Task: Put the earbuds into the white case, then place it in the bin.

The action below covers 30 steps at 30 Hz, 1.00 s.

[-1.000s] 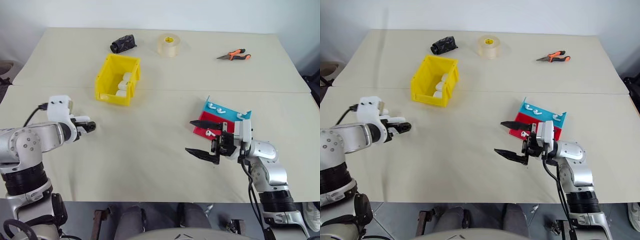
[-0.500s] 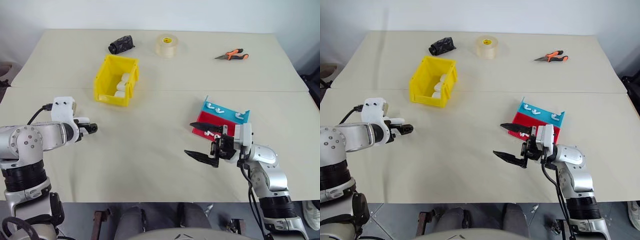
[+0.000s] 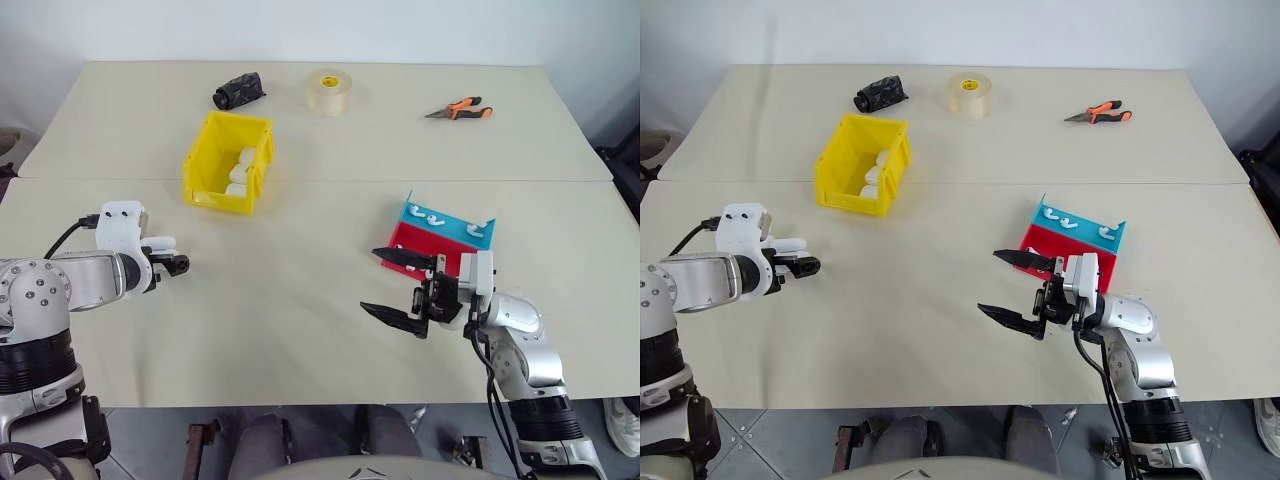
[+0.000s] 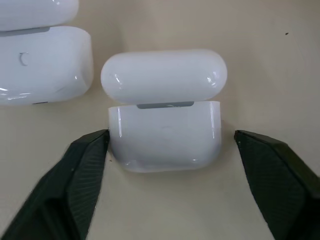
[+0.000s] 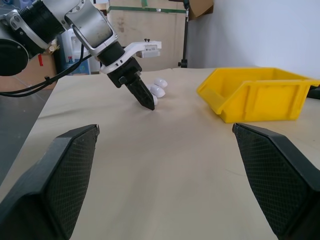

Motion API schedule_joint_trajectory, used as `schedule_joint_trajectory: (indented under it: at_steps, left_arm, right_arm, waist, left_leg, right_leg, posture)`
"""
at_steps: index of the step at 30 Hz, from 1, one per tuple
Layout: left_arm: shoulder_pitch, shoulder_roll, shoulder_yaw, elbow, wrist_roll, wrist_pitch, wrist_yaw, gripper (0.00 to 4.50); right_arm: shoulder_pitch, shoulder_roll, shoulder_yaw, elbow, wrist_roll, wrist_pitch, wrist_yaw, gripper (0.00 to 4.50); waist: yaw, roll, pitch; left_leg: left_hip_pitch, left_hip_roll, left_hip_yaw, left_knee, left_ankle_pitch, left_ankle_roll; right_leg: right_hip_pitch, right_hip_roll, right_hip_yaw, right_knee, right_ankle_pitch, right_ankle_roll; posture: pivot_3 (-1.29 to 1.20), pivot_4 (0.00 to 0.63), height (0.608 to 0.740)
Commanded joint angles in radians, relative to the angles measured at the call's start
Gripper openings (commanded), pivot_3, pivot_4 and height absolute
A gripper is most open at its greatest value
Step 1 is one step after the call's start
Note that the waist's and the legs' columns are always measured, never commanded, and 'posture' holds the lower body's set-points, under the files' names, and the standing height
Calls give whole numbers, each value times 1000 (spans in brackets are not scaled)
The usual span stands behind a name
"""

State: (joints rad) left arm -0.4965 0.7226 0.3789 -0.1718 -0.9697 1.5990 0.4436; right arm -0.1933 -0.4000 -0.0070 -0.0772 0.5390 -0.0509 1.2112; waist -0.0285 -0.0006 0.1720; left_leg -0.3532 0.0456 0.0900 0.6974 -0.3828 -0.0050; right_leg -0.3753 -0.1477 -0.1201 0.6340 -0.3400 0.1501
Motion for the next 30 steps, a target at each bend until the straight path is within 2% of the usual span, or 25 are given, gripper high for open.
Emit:
schedule_joint_trajectory:
  at_steps: [1, 8, 13, 15, 19, 23, 27, 30]
  left_arm:
    - [42, 9, 11, 20, -26, 15, 17, 3001]
    - [94, 27, 53, -43, -28, 15, -33, 3001]
    - [241, 57, 117, -214, -19, -194, -321, 3001]
    - [304, 61, 136, -265, -8, -300, -446, 3001]
    - [488, 82, 96, -355, 180, -768, -856, 3001]
    - [518, 10, -4, -322, 324, -1077, -1007, 3001]
    - [486, -93, -121, -301, 374, -1247, -1115, 3001]
    - [480, -135, -206, -258, 414, -1369, -1229, 3001]
  right_arm:
    - [-2, 8, -5, -17, 8, -27, -5, 4500]
    - [-17, 9, -5, 4, 7, -33, 0, 4500]
    - [-41, -4, -8, 27, 5, -31, 15, 4500]
    - [-51, -10, -13, 37, 8, -29, 21, 4500]
    - [-67, -27, -23, 48, 8, -22, 26, 4500]
    - [-75, -65, -42, 39, 14, -7, 24, 4500]
    - [-56, -118, -83, 16, 25, 3, 12, 4500]
    - [-23, -155, -124, -12, 31, 12, 0, 4500]
  waist:
    - [1, 0, 0]
    - [-3, 0, 0]
    - [-1, 0, 0]
    - [1, 0, 0]
    - [5, 0, 0]
    - [8, 1, 0]
    - [19, 0, 0]
    - [26, 0, 0]
  left_leg:
    - [0, 0, 0, 0, 0, 0]
    - [1, 0, 1, -1, 0, 0]
    - [0, 0, 2, -1, 0, 0]
    - [0, 0, 2, -1, 0, 0]
    - [-2, 0, 5, 0, 0, 0]
    - [-3, 0, 10, 0, -1, -1]
    - [-3, 0, 11, 0, -1, 0]
    - [-3, 1, 11, 0, -1, 0]
  right_leg:
    - [0, 0, 0, 0, 0, 0]
    - [0, 0, 1, 0, 0, 0]
    - [-1, 0, 2, -1, 0, 0]
    - [-1, 0, 2, -2, 0, 0]
    - [-1, 0, 1, -5, 0, 0]
    - [0, 1, 0, -6, 0, 0]
    - [0, 1, 0, -6, 0, 0]
    - [-1, 1, 0, -6, 0, 0]
  posture:
    - [0, 150, 740]
    - [0, 150, 740]
    - [0, 150, 740]
    - [0, 150, 740]
    - [0, 150, 740]
    - [0, 150, 740]
    - [0, 150, 740]
    - [0, 150, 740]
